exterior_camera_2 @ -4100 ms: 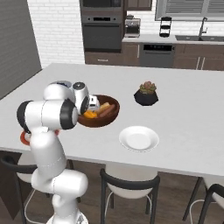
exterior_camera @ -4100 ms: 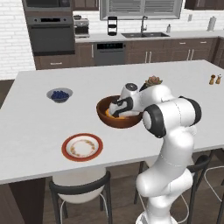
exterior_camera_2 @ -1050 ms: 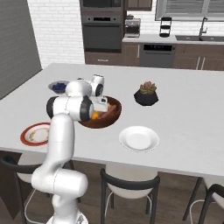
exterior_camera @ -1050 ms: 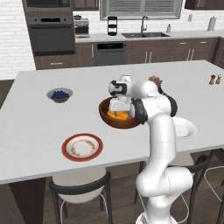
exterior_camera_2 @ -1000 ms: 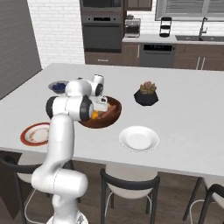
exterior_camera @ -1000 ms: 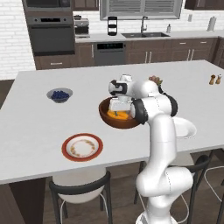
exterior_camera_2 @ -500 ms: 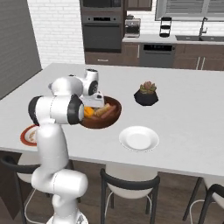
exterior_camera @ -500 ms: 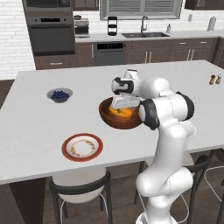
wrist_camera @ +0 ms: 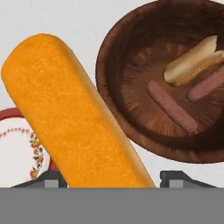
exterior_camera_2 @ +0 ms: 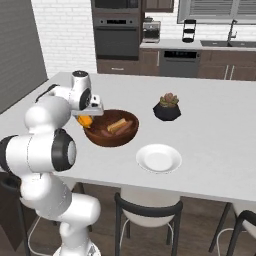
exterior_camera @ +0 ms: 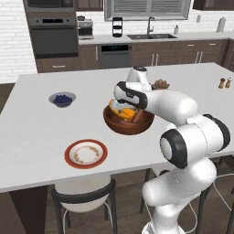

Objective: Place one bun and one sausage from the bowl on each plate.

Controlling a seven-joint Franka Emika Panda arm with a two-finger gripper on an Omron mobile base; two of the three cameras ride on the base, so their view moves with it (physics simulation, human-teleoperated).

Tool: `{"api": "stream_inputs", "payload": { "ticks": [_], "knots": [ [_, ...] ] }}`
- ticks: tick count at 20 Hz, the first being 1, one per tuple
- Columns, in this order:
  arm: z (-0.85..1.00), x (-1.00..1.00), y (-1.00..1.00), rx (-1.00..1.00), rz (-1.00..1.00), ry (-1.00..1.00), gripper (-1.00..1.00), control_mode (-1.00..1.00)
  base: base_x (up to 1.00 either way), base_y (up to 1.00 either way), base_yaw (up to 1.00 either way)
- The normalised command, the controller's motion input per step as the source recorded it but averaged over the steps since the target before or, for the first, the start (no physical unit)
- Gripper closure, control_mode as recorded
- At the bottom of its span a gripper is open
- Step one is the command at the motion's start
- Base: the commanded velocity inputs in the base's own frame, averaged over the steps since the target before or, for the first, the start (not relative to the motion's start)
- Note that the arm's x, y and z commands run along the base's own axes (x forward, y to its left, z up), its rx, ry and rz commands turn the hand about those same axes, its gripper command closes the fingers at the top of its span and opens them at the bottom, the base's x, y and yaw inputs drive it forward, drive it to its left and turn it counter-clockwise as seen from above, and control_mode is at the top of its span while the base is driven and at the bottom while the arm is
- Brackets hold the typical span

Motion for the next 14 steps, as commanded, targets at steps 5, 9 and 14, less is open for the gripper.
{"api": "stream_inputs", "payload": {
  "ticks": [5, 9, 14],
  "knots": [
    [0.74, -0.76, 0.72, 0.01, -0.08, 0.01, 1.0, -1.0, 0.0, 0.0, 0.0],
    [0.07, -0.81, 0.89, 0.0, -0.08, 0.05, 1.0, -1.0, 0.0, 0.0, 0.0],
    [-0.07, -0.63, 0.81, 0.0, -0.08, 0.07, 1.0, -1.0, 0.0, 0.0, 0.0]
  ]
}}
